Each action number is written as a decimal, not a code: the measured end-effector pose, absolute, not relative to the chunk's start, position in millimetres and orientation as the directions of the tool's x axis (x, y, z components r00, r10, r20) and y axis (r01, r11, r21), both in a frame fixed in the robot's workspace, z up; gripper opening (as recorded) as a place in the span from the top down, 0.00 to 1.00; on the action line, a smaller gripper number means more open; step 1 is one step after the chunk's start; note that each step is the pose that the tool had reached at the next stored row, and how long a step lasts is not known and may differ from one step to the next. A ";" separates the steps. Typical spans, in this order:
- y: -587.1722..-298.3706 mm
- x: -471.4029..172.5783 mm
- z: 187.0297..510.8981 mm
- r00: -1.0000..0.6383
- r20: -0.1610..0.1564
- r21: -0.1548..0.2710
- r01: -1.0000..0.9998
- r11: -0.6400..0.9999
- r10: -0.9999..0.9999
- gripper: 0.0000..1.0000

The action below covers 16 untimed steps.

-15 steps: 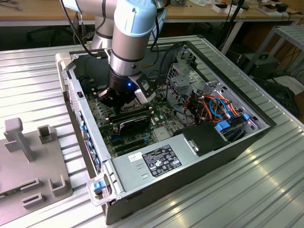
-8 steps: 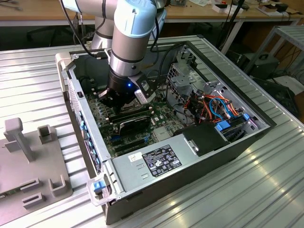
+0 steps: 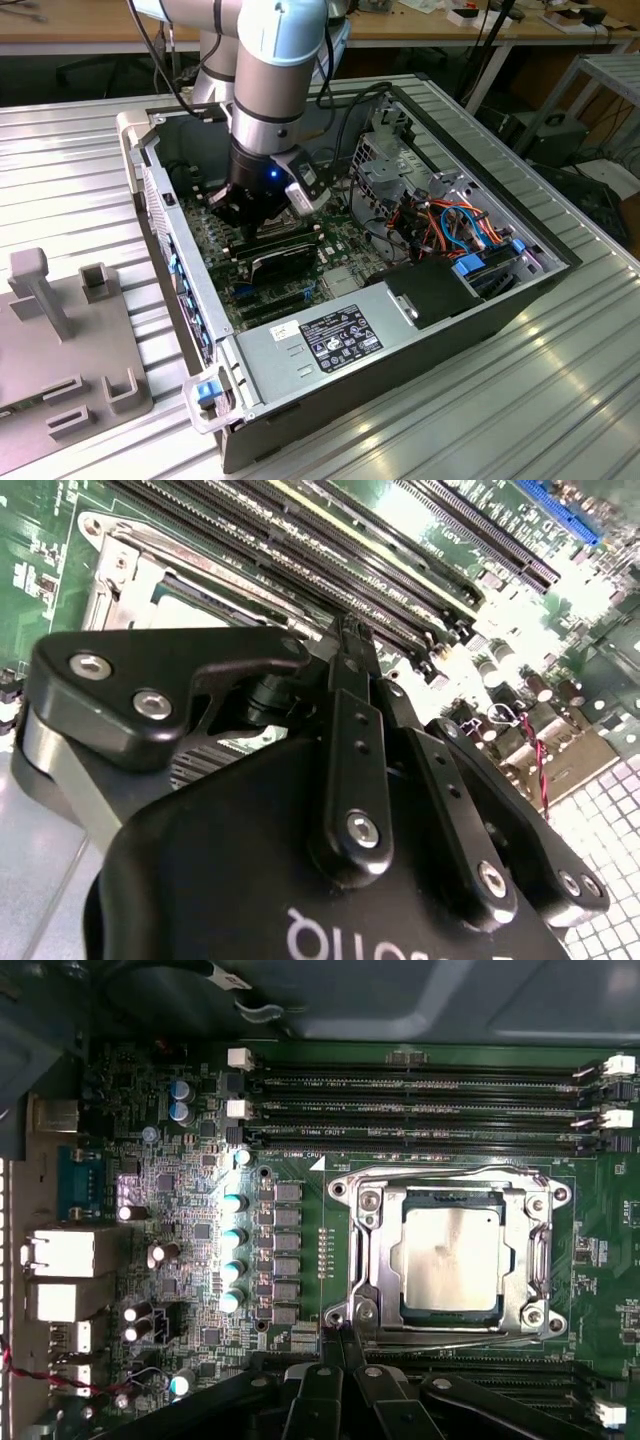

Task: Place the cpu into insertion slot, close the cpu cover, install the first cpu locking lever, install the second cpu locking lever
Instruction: 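Install the second cpu locking lever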

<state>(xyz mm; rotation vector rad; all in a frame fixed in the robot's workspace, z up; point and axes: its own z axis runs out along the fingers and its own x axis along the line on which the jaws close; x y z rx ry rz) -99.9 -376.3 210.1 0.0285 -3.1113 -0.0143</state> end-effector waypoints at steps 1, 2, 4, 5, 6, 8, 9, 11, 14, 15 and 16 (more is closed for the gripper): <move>-375.2 -100.0 210.1 -0.999 0.030 0.009 -0.018 1.000 -0.018 0.89; -374.2 -100.0 210.2 -0.999 0.030 0.009 -0.018 1.000 -0.018 0.89; -373.5 -99.9 210.0 -0.999 0.030 0.010 -0.018 1.000 -0.018 0.89; -373.4 -100.0 209.4 -0.999 0.030 0.011 -0.018 1.000 -0.018 0.89; -373.4 -100.0 208.9 -0.999 0.030 0.012 -0.018 1.000 -0.019 0.89; -373.4 -100.0 207.3 -0.999 0.030 0.017 -0.018 1.000 -0.019 0.89; -373.4 -100.0 207.0 -0.999 0.030 0.020 -0.018 1.000 -0.019 0.89; -373.4 -99.9 206.1 -0.999 0.030 0.036 -0.018 0.999 -0.019 0.89; -373.4 -100.0 204.9 -0.999 0.029 0.046 -0.018 0.999 -0.019 0.89; -373.4 -99.9 204.8 -0.999 0.029 0.046 -0.018 0.999 -0.020 0.89; -373.5 -99.9 204.7 -0.999 0.029 0.046 -0.018 0.999 -0.020 0.89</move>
